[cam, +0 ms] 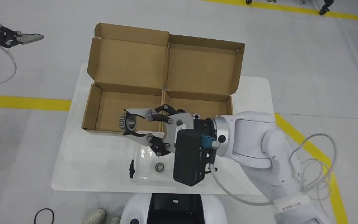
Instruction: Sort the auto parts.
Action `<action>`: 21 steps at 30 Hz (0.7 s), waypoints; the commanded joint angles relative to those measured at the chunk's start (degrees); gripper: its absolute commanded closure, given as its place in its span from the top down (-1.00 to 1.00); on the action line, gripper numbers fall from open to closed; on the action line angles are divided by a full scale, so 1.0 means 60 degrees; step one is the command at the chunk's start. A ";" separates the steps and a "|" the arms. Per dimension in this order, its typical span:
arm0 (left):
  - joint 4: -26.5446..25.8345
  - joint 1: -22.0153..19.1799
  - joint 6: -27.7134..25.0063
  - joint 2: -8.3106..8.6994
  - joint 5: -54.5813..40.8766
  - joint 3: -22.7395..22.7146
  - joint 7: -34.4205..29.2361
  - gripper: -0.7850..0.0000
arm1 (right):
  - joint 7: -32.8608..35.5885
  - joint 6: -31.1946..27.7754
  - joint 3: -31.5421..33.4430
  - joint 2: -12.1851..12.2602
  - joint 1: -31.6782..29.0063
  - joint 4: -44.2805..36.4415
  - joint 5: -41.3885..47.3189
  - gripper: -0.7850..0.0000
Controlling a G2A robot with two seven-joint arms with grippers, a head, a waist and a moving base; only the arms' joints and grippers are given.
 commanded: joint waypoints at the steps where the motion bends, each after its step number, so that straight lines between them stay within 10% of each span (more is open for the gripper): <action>1: 0.0000 0.0000 0.0000 0.0000 0.0000 0.0000 0.0000 1.00 | 0.0050 0.0018 0.0015 0.0022 -0.0059 -0.0146 -0.0036 -1.00; 21: 0.0000 0.0000 0.0000 0.0000 0.0000 0.0000 0.0000 1.00 | 0.0291 0.0394 0.0104 0.0269 -0.1249 -0.0177 -0.0705 -1.00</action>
